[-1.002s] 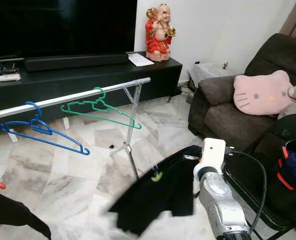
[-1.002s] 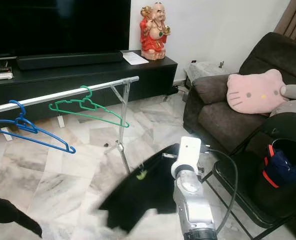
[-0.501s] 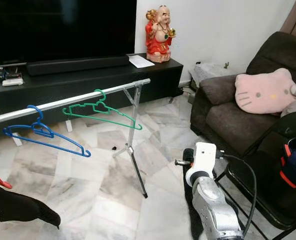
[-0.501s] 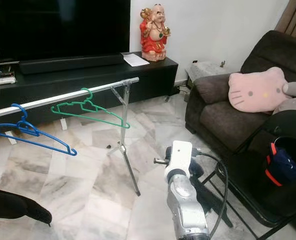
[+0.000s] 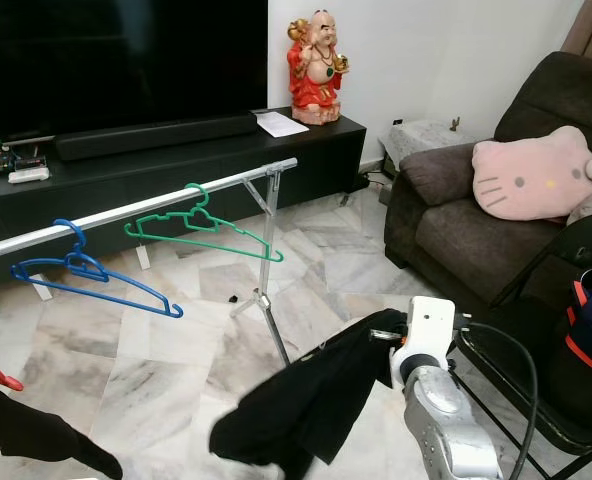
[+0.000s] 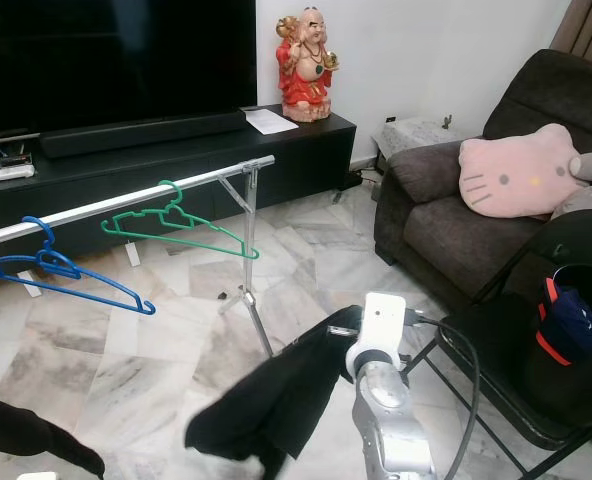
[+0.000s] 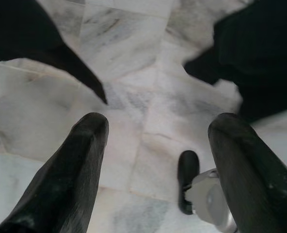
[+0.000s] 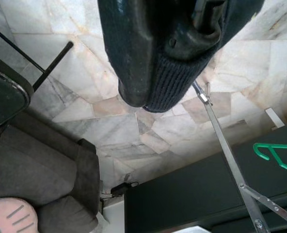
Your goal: Hang hanger
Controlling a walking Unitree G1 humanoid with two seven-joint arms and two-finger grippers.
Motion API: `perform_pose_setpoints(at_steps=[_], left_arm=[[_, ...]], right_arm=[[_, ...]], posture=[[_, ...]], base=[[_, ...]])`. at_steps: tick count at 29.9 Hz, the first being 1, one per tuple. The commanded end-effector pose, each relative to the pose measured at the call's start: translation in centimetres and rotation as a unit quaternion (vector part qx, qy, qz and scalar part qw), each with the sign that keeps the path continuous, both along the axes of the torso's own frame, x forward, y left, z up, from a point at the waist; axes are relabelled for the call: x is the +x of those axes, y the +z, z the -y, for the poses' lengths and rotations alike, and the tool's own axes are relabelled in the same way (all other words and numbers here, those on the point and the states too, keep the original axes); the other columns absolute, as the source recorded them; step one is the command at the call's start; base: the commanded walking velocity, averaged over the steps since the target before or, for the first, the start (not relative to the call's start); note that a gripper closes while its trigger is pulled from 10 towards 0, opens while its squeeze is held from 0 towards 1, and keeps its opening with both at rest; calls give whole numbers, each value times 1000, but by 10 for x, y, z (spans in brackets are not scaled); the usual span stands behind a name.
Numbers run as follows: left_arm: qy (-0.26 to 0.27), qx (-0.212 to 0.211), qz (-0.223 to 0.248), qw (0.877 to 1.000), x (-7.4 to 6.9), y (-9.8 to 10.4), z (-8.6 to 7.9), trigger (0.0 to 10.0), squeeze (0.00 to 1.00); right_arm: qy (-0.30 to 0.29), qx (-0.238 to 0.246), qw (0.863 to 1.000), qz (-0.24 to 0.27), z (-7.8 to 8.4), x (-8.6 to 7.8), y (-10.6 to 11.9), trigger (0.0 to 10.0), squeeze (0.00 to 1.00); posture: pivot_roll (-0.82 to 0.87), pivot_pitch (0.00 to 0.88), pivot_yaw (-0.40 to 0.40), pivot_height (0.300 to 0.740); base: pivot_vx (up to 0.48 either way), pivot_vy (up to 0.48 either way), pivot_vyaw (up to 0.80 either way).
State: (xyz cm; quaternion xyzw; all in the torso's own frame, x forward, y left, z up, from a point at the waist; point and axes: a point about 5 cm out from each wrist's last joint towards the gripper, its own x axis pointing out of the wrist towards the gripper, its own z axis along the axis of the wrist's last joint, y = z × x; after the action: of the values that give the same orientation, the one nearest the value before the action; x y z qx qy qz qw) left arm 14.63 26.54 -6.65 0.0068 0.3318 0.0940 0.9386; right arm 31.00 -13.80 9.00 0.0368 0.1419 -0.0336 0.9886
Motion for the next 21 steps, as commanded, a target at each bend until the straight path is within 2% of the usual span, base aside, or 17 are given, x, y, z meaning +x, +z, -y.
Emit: perform_pose_setpoints(at_steps=[1, 6, 8, 10, 21], left_arm=[[6, -4, 2, 1000, 3, 0, 2, 10000, 0], [18, -7, 5, 1000, 4, -1, 6, 10000, 0], [26, -11, 10, 1000, 4, -1, 8, 10000, 0], [24, -11, 11, 1000, 5, -1, 10, 10000, 0], [26, -12, 37, 999, 12, 3, 12, 10000, 0]], right_arm=[[-1, -5, 999, 32, -1, 6, 13, 10000, 0], [31, -3, 999, 36, -11, 9, 18, 10000, 0], [40, -6, 998, 37, -12, 10, 19, 10000, 0], [35, 6, 999, 36, -12, 11, 20, 10000, 0], [42, -2, 999, 35, -9, 12, 18, 10000, 0]], posture=[[110, 0, -20, 740], [114, 0, -56, 740], [114, 0, -62, 740], [111, 0, -64, 740], [106, 0, -68, 740]], base=[[0, -379, 481], [0, -366, 800], [0, 0, 613], [0, 0, 0], [0, 0, 0]])
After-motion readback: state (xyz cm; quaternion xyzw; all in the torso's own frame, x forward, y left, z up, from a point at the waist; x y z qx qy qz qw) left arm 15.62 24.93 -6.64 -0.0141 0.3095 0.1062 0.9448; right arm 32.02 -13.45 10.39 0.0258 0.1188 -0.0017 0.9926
